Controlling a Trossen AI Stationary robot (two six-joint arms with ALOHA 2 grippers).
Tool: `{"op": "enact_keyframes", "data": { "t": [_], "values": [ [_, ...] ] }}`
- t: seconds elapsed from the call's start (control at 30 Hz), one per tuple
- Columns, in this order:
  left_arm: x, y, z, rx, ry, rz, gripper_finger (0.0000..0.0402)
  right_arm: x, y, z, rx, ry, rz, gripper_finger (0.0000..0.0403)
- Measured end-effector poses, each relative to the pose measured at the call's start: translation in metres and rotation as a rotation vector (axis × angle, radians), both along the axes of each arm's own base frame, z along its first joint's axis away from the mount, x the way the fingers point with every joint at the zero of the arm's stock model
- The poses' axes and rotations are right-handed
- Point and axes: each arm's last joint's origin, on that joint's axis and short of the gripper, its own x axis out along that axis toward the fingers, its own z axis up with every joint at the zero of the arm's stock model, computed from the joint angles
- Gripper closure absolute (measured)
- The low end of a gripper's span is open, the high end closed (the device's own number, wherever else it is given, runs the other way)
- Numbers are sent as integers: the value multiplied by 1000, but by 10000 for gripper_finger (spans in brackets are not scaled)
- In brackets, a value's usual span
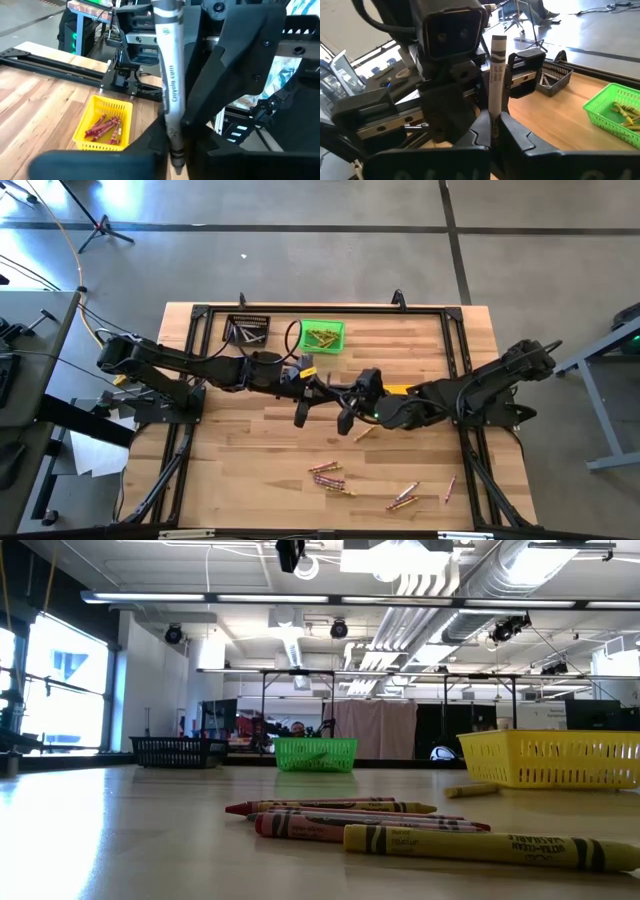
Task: Sort crayons
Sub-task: Put the gray crayon into the black basket
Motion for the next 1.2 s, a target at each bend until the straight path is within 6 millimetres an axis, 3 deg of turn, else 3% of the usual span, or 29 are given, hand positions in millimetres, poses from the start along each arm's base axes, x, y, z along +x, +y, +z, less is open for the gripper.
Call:
{"op": "enact_keyframes", "data": {
  "t": [0.27, 0.5, 0.63, 0.73, 0.97, 1.07, 1.2],
  "values": [
    [0, 0, 0, 5, 2, -3, 396, 0, 0, 0, 15, -7, 0, 389],
    [-1, 0, 1, 5, -4, -20, 397, -2, -1, 3, 22, -16, 3, 317],
    [-8, 11, 5, 30, 25, 8, 398, -13, -4, 12, 6, -9, 4, 292],
    [-25, 33, 8, 105, 136, 82, 398, -24, -6, 19, 19, -1, 5, 290],
    [-99, 107, 7, 295, 563, 492, 394, -44, -2, 22, 81, 35, 13, 290],
    [-121, 137, -5, 255, 720, 622, 394, -45, 0, 19, 76, 68, 40, 290],
    [-143, 175, -41, 148, 859, 738, 393, -46, 1, 15, 72, 112, 68, 290]
  ]
}}
